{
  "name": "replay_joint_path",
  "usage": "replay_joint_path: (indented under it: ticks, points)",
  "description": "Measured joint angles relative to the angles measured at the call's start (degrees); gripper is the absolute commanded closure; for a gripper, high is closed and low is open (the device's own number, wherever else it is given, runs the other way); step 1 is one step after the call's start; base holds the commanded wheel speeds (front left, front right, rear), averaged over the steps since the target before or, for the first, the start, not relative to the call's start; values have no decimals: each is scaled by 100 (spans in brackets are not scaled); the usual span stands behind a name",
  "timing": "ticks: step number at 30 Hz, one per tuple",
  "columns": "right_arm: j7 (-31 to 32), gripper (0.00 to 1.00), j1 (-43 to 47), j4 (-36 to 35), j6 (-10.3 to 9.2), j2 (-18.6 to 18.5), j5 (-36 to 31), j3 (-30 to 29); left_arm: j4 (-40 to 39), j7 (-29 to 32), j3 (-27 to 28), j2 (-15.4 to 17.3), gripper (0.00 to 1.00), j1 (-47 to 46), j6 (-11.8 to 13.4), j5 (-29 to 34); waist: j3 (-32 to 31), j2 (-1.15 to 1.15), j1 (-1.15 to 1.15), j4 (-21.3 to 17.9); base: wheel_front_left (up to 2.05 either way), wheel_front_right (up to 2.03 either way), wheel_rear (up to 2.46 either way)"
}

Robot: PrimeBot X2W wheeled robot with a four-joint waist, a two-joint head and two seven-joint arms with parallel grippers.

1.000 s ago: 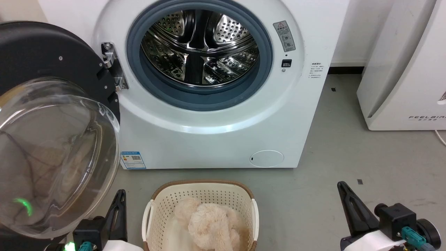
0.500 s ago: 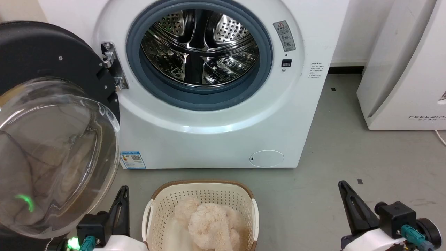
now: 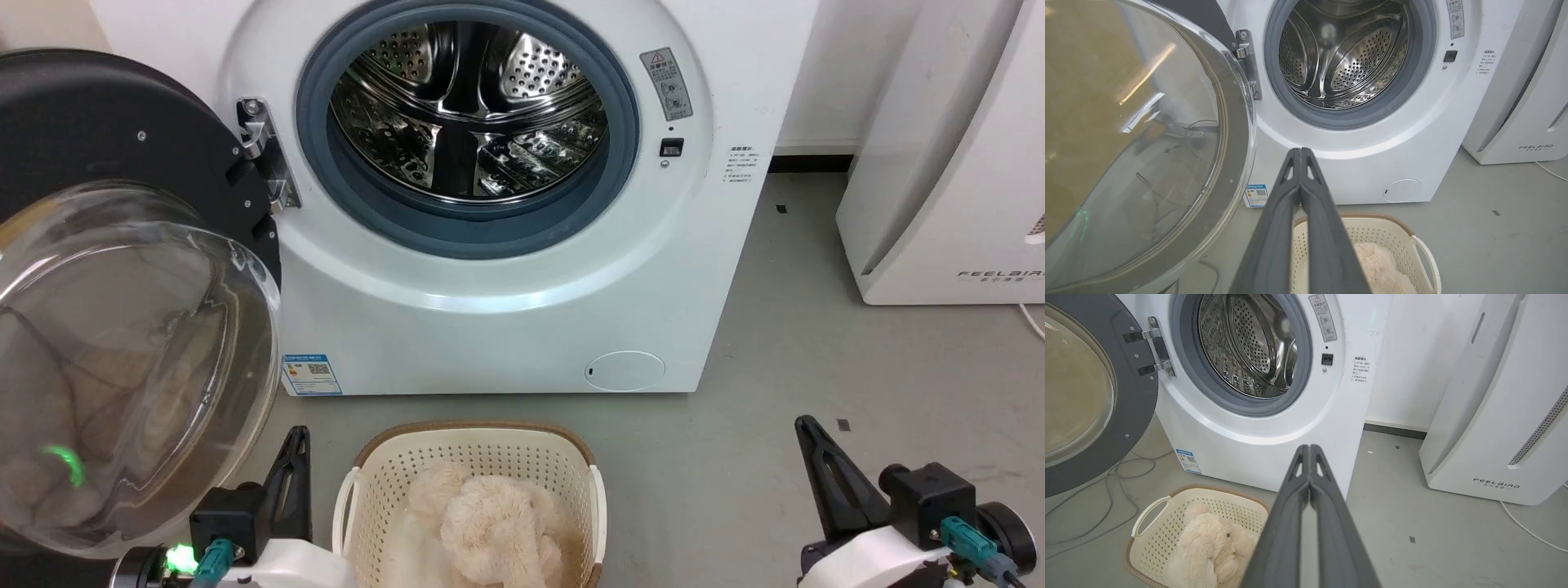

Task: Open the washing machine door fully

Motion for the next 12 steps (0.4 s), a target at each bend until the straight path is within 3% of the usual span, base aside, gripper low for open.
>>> replay_joint_path:
  ticks: [12]
  points:
    - [7, 100, -97, 71, 0, 0, -45, -41, 0, 149, 21, -88, 100, -115, -77, 127, 4, 0, 0, 0, 0, 0, 0]
